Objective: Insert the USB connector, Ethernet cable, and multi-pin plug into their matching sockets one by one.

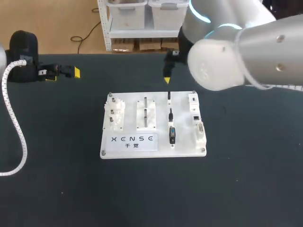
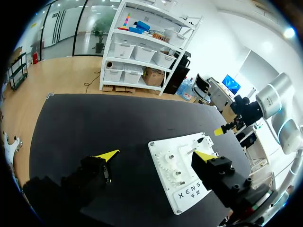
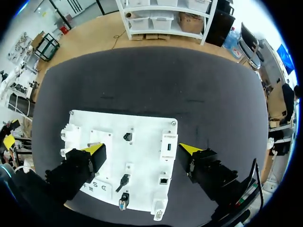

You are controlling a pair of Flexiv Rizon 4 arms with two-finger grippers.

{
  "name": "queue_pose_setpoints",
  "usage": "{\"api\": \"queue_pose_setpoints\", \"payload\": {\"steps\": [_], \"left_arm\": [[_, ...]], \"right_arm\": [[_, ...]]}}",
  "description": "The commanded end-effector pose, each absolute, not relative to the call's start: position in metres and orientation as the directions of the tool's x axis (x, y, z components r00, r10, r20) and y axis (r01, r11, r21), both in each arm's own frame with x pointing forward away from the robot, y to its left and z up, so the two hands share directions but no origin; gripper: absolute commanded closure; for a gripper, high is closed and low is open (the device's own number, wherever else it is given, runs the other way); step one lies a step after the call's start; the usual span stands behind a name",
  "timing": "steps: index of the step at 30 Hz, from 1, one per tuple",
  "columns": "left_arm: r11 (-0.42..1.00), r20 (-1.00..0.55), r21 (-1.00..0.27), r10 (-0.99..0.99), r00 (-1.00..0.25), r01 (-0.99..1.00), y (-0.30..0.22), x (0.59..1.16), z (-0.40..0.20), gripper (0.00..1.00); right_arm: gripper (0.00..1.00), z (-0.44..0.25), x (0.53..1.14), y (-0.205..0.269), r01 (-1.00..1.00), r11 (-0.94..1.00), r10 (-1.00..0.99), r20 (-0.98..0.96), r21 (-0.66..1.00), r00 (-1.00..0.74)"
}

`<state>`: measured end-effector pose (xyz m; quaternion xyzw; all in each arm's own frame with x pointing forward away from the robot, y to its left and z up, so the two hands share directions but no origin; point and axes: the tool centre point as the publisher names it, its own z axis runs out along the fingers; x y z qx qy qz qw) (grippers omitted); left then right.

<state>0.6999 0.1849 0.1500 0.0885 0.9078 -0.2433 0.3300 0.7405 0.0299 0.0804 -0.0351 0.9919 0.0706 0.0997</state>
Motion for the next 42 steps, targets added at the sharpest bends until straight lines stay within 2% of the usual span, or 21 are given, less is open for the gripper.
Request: {"api": "queue_pose_setpoints", "payload": {"steps": [1,7,27,30,42], "left_arm": [[0.866,-0.642,-0.383,0.000,-0.767,0.321,0.185,0.700,0.150,0.00],[0.866,-0.642,-0.383,0.000,-0.767,0.321,0.185,0.700,0.150,0.00],[0.866,-0.642,-0.383,0.000,-0.767,0.321,0.185,0.700,0.150,0.00],[0.866,-0.642,-0.383,0.000,-0.767,0.321,0.185,0.700,0.150,0.00],[0.866,-0.642,-0.383,0.000,-0.767,0.321,0.185,0.700,0.150,0.00]], "right_arm": [[0.00,0.071,0.740,0.035,-0.077,0.992,-0.057,-0.181,0.104,-0.982],[0.00,0.064,0.735,0.037,-0.064,0.985,-0.035,-0.176,0.163,-0.984],[0.00,0.064,0.735,0.037,-0.064,0.985,-0.035,-0.176,0.163,-0.984],[0.00,0.057,0.739,0.043,0.002,0.994,0.015,-0.116,0.113,-0.993],[0.00,0.039,0.752,0.053,0.104,0.990,0.104,0.002,0.093,-0.995]]}}
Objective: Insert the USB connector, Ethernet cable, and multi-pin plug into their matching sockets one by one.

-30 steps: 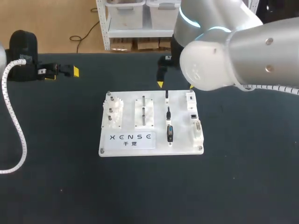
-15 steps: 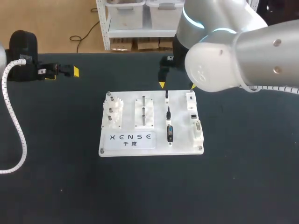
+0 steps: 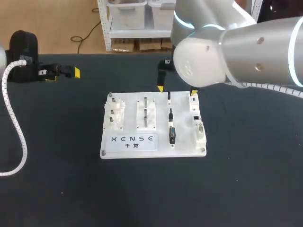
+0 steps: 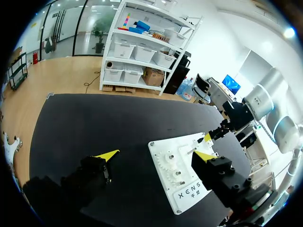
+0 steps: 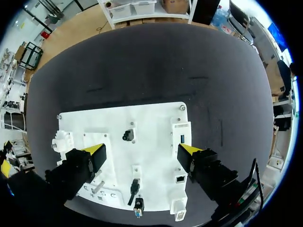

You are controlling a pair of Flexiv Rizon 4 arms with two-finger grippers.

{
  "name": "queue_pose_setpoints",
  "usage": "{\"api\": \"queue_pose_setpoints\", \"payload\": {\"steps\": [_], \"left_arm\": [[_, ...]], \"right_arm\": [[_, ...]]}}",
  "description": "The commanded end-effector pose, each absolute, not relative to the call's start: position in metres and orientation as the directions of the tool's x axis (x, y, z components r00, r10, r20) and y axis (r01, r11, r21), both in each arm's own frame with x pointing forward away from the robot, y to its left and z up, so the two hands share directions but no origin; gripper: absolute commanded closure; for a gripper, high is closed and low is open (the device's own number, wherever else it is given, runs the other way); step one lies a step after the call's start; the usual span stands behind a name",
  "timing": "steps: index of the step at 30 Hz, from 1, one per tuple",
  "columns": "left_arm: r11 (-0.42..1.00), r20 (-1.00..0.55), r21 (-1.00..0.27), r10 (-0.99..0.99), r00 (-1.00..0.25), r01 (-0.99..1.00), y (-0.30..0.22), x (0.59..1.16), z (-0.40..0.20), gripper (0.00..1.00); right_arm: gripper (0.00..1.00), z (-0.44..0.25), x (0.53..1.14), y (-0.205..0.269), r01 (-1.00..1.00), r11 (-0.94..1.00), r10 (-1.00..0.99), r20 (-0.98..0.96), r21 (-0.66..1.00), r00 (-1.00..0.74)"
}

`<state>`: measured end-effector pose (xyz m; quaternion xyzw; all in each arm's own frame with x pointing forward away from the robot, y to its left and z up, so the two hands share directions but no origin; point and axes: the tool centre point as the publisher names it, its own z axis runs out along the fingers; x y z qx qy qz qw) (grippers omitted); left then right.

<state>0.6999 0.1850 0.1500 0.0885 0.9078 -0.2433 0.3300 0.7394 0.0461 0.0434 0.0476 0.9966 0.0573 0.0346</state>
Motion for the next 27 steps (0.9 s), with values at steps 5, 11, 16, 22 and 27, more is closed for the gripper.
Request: {"api": "queue_pose_setpoints", "payload": {"steps": [5,11,16,22,27], "left_arm": [[0.866,-0.642,-0.383,0.000,-0.767,0.321,0.185,0.700,0.150,0.00],[0.866,-0.642,-0.383,0.000,-0.767,0.321,0.185,0.700,0.150,0.00],[0.866,-0.642,-0.383,0.000,-0.767,0.321,0.185,0.700,0.150,0.00],[0.866,-0.642,-0.383,0.000,-0.767,0.321,0.185,0.700,0.150,0.00],[0.866,-0.642,-0.383,0.000,-0.767,0.321,0.185,0.700,0.150,0.00]], "right_arm": [[0.00,0.032,0.755,0.055,0.115,0.990,0.112,0.034,0.079,-0.993],[0.00,0.028,0.756,0.059,0.116,0.990,0.113,0.053,0.077,-0.992],[0.13,0.026,0.756,0.062,0.113,0.991,0.108,0.067,0.070,-0.992],[0.51,0.022,0.752,0.065,0.100,0.994,0.097,0.065,0.036,-0.993],[0.54,0.016,0.750,0.065,0.091,0.996,0.090,0.063,0.010,-0.994]]}}
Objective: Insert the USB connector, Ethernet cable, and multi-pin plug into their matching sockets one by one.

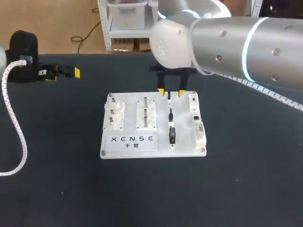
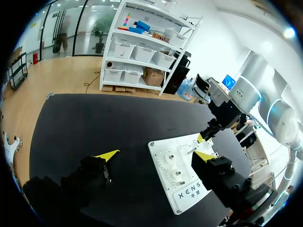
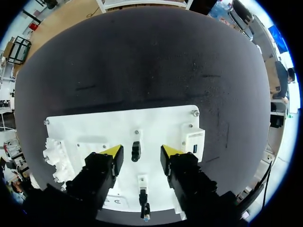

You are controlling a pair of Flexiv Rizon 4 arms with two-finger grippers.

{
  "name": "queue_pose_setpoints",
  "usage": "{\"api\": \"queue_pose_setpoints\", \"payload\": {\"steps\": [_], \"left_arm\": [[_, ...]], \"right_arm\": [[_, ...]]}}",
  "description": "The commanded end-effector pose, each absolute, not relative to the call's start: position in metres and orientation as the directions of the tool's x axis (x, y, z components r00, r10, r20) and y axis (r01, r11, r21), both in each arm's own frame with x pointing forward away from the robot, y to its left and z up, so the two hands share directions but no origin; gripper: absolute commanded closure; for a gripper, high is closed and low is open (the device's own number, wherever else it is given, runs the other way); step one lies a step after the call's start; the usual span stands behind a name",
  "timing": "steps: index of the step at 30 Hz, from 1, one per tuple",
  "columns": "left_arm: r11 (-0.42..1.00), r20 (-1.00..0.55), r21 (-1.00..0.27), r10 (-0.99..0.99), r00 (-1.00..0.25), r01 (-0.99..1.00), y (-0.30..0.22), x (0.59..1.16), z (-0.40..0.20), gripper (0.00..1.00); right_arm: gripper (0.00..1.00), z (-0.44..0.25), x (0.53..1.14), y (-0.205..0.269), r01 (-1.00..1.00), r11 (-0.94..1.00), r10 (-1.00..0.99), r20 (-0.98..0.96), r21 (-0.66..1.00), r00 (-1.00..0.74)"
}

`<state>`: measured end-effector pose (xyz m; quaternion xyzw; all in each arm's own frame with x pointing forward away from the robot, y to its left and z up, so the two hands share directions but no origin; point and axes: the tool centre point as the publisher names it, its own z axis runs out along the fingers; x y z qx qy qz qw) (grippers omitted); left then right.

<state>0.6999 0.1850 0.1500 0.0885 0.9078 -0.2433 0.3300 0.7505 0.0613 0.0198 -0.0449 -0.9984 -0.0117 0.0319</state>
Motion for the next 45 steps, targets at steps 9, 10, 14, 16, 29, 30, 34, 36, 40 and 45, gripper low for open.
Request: {"api": "queue_pose_setpoints", "payload": {"steps": [9,10,14,16,29,30,34,36,40,45], "left_arm": [[0.866,-0.642,-0.383,0.000,-0.767,0.321,0.1849,0.6999,0.1500,0.00],[0.866,-0.642,-0.383,0.000,-0.767,0.321,0.1849,0.6999,0.1500,0.00],[0.866,-0.642,-0.383,0.000,-0.767,0.321,0.1849,0.6999,0.1500,0.00],[0.866,-0.642,-0.383,0.000,-0.767,0.321,0.1849,0.6999,0.1500,0.00],[0.866,-0.642,-0.383,0.000,-0.767,0.321,0.1849,0.6999,0.1500,0.00],[0.866,-0.642,-0.383,0.000,-0.767,0.321,0.1849,0.6999,0.1500,0.00],[0.866,-0.642,-0.383,0.000,-0.767,0.321,0.1849,0.6999,0.1500,0.00],[0.866,-0.642,-0.383,0.000,-0.767,0.321,0.1849,0.6999,0.1500,0.00],[0.866,-0.642,-0.383,0.000,-0.767,0.321,0.1849,0.6999,0.1500,0.00],[0.866,-0.642,-0.383,0.000,-0.767,0.321,0.1849,0.6999,0.1500,0.00]], "right_arm": [[0.58,0.0085,0.7472,0.0644,0.078,0.997,0.079,0.068,-0.008,-0.995],[0.58,0.0080,0.7471,0.0644,0.077,0.997,0.077,0.068,-0.009,-0.995],[0.65,0.0069,0.7468,0.0649,0.067,0.998,0.068,0.066,-0.012,-0.996],[0.70,0.0068,0.7467,0.0651,0.064,0.998,0.065,0.065,-0.013,-0.996],[0.85,0.0067,0.7470,0.0661,0.049,0.999,0.050,0.057,-0.010,-0.997],[0.87,0.0068,0.7471,0.0660,0.049,0.999,0.049,0.057,-0.011,-0.997],[0.89,0.0081,0.7476,0.0653,0.048,0.999,0.048,0.053,-0.015,-0.997],[0.89,0.0090,0.7479,0.0651,0.047,0.999,0.048,0.050,-0.015,-0.998],[0.91,0.0107,0.7483,0.0651,0.045,0.999,0.045,0.043,-0.018,-0.998],[0.92,0.0124,0.7486,0.0665,0.041,0.999,0.042,0.036,-0.017,-0.998]]}}
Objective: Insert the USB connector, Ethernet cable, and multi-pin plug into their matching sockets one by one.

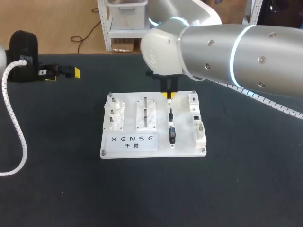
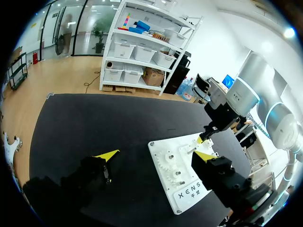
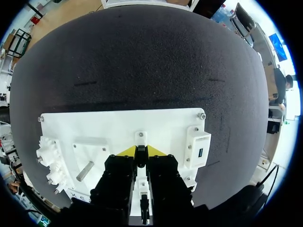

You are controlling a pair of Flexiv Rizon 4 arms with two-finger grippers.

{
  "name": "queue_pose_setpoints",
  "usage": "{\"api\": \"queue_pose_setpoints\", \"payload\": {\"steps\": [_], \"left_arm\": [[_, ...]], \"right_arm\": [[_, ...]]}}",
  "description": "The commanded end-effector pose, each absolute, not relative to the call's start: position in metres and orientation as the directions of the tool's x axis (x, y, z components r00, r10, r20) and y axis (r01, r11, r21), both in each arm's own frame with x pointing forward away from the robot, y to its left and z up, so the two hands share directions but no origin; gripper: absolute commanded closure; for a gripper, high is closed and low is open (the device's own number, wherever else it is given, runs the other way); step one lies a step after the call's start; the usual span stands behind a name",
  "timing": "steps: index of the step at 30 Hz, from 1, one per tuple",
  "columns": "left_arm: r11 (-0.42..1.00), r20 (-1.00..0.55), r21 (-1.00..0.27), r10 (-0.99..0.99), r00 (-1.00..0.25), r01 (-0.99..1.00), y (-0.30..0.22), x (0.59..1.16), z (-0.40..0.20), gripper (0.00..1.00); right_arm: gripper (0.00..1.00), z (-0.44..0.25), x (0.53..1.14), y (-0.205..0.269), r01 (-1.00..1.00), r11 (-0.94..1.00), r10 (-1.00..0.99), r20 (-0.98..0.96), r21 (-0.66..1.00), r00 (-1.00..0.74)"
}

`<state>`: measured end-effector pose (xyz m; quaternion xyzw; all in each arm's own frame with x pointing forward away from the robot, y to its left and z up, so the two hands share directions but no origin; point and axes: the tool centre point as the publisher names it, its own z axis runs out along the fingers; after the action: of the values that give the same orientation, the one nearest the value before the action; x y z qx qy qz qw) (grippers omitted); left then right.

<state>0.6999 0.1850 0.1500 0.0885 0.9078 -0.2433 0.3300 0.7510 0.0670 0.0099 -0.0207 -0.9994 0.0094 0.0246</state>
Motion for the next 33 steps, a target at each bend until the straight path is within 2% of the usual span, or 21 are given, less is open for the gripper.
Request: {"api": "queue_pose_setpoints", "payload": {"steps": [1,16,27,33], "left_arm": [[0.866,-0.642,-0.383,0.000,-0.767,0.321,0.185,0.700,0.150,0.00],[0.866,-0.642,-0.383,0.000,-0.767,0.321,0.185,0.700,0.150,0.00],[0.866,-0.642,-0.383,0.000,-0.767,0.321,0.185,0.700,0.150,0.00],[0.866,-0.642,-0.383,0.000,-0.767,0.321,0.185,0.700,0.150,0.00]], "right_arm": [[0.93,0.013,0.749,0.067,0.039,0.999,0.040,0.033,-0.017,-0.999],[0.94,0.018,0.749,0.069,0.024,0.999,0.025,0.002,-0.030,-1.000],[1.00,0.039,0.751,0.069,0.024,0.999,0.022,-0.059,-0.033,-0.998],[1.00,0.047,0.748,0.062,0.031,0.998,0.027,-0.087,-0.047,-0.996]]}}
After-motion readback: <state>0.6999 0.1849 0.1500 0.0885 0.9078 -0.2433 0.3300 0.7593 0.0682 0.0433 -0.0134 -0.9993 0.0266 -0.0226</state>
